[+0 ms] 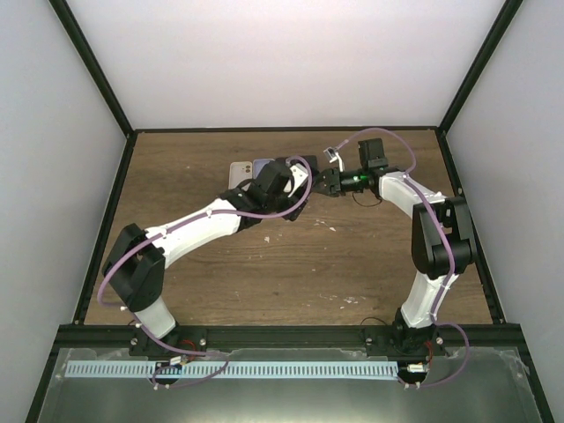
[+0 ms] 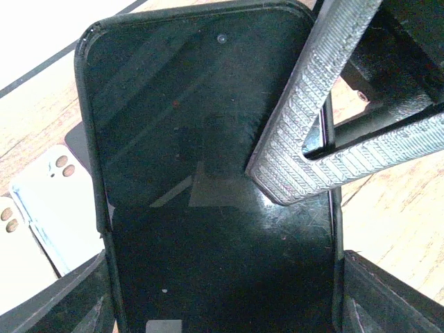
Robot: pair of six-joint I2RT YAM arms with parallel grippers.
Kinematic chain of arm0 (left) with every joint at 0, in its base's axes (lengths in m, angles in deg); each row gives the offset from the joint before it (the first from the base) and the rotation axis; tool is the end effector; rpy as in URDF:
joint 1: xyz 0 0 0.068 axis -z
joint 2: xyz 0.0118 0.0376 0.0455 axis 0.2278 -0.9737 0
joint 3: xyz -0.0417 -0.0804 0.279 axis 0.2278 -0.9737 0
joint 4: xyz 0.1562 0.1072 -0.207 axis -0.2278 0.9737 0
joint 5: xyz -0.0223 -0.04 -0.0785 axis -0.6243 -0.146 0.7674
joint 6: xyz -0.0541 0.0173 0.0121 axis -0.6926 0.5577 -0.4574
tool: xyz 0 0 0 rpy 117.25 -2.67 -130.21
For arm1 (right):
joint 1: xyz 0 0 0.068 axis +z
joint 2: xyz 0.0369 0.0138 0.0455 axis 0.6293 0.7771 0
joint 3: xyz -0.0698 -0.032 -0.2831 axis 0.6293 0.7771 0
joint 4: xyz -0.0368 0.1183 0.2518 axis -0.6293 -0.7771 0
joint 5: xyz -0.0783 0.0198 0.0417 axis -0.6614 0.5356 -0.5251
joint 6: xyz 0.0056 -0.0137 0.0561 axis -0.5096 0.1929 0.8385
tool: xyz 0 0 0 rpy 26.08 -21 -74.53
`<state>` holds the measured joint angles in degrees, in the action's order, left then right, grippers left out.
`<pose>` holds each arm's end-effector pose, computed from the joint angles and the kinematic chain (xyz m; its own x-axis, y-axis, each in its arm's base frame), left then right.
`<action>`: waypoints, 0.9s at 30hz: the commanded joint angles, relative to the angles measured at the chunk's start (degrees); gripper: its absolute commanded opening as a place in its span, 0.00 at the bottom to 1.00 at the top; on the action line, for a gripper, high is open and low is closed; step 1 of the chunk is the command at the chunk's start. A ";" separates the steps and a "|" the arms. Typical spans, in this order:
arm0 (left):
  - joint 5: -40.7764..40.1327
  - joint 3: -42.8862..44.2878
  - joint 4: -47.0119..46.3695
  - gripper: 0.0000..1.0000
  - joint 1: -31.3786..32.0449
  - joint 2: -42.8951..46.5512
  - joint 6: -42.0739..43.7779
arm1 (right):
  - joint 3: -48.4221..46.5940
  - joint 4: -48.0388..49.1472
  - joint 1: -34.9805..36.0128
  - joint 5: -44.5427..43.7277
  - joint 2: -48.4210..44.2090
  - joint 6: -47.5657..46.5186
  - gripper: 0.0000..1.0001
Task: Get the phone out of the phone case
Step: Pick up the phone at the center of the board.
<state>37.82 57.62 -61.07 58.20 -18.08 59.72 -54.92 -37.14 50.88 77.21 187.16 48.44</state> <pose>0.2914 -0.2848 0.2764 -0.4148 0.4905 -0.7664 0.6625 0.7401 0.1152 0.3888 0.1210 0.2306 -0.8773 -0.0825 -0.4729 -0.4758 0.2795 0.8340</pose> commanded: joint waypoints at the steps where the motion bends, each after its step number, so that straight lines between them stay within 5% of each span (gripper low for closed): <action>1: 0.03 -0.14 -4.31 0.32 1.18 2.42 2.72 | -1.97 -0.14 0.35 -0.72 0.21 -0.41 0.32; 9: 3.10 -0.99 -3.92 0.30 1.38 2.85 3.88 | -2.52 -0.43 0.38 0.65 0.39 -0.80 0.28; 15: 1.78 -0.47 -3.33 0.30 1.42 2.09 3.82 | -2.27 -2.00 0.43 0.87 0.34 -2.28 0.11; 17: 0.94 -0.02 -2.87 0.37 1.42 1.76 3.89 | -2.33 -2.65 0.49 0.79 0.46 -2.85 0.05; 21: 0.86 2.44 3.49 0.69 1.30 0.75 4.92 | -3.16 -4.37 0.43 0.62 -0.03 -4.59 0.01; 27: 11.03 -3.83 5.66 0.99 -1.63 7.69 9.02 | -4.89 -6.13 0.41 1.36 -0.90 -7.58 0.01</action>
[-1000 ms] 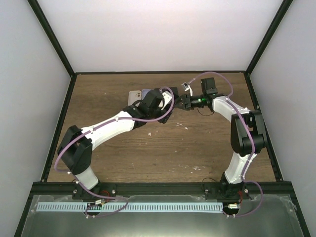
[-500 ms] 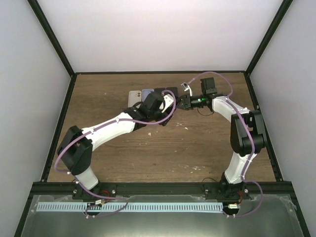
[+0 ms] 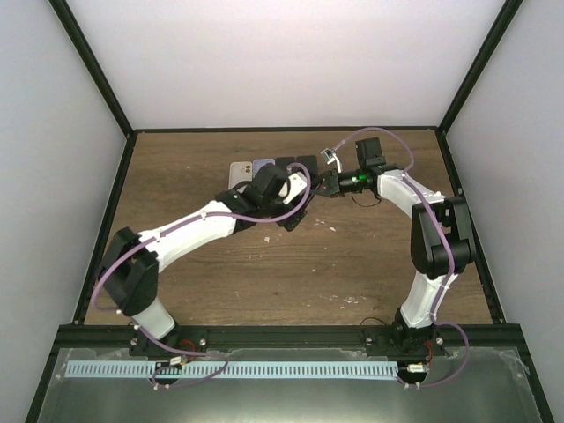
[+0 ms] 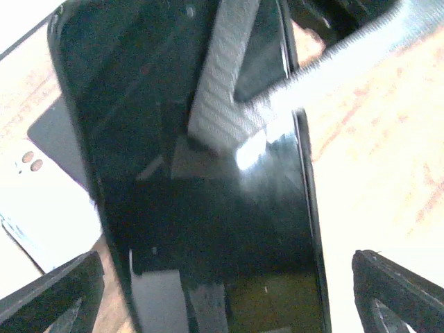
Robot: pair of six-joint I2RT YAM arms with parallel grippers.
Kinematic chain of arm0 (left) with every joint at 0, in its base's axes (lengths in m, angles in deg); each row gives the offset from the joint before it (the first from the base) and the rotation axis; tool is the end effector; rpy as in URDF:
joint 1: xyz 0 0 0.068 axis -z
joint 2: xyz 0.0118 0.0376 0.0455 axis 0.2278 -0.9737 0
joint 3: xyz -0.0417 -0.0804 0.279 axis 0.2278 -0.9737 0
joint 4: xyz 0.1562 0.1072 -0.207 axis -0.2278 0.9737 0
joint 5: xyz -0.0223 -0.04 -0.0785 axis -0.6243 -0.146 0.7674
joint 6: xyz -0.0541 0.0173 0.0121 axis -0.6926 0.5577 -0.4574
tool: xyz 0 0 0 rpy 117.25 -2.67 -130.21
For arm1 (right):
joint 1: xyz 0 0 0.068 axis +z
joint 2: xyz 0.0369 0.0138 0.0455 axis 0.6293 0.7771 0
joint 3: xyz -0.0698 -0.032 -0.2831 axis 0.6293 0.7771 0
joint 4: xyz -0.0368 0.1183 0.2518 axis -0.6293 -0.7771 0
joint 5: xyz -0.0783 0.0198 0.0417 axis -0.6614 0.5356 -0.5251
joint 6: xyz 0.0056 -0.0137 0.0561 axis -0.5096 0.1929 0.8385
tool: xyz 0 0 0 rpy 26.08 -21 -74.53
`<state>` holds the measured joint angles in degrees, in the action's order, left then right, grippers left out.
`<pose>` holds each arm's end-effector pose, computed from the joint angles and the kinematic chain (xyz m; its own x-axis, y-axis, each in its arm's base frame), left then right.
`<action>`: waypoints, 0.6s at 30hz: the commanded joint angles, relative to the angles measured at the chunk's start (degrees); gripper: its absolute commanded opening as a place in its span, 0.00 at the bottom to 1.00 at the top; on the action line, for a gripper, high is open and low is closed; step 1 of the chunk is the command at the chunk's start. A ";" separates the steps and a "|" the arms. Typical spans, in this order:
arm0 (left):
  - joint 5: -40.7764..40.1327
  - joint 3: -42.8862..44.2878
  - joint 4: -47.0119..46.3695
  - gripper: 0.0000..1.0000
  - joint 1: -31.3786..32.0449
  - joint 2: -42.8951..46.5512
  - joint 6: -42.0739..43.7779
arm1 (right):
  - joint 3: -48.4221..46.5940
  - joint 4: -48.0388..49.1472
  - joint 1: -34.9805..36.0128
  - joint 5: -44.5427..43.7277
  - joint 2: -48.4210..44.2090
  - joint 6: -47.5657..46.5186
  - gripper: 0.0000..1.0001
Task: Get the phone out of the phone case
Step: Pick up the phone at the center of the board.
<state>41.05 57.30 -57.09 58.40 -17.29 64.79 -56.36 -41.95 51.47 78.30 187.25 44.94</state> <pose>0.2831 -0.2817 0.2735 -0.3797 0.5835 -0.7179 0.7390 0.6582 0.1441 0.3855 0.1248 0.2336 -0.8749 -0.1182 -0.4696 -0.4836 0.2613 0.8353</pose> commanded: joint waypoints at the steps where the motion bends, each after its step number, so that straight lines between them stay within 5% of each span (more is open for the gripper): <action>1: 9.71 -4.51 1.94 1.00 -2.76 8.81 4.05 | -3.72 -1.58 -0.23 0.79 -1.10 -4.71 0.01; 11: 42.07 -6.32 11.89 1.00 -19.61 14.00 0.41 | -6.71 -7.61 -0.25 10.93 -2.79 -18.08 0.01; 18: 50.63 -8.03 13.93 0.96 -25.53 14.01 -0.71 | -9.69 -14.69 -0.10 16.57 -3.83 -27.26 0.01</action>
<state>82.82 50.28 -45.47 34.09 -3.92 64.62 -61.85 -51.96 51.40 86.82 186.87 24.88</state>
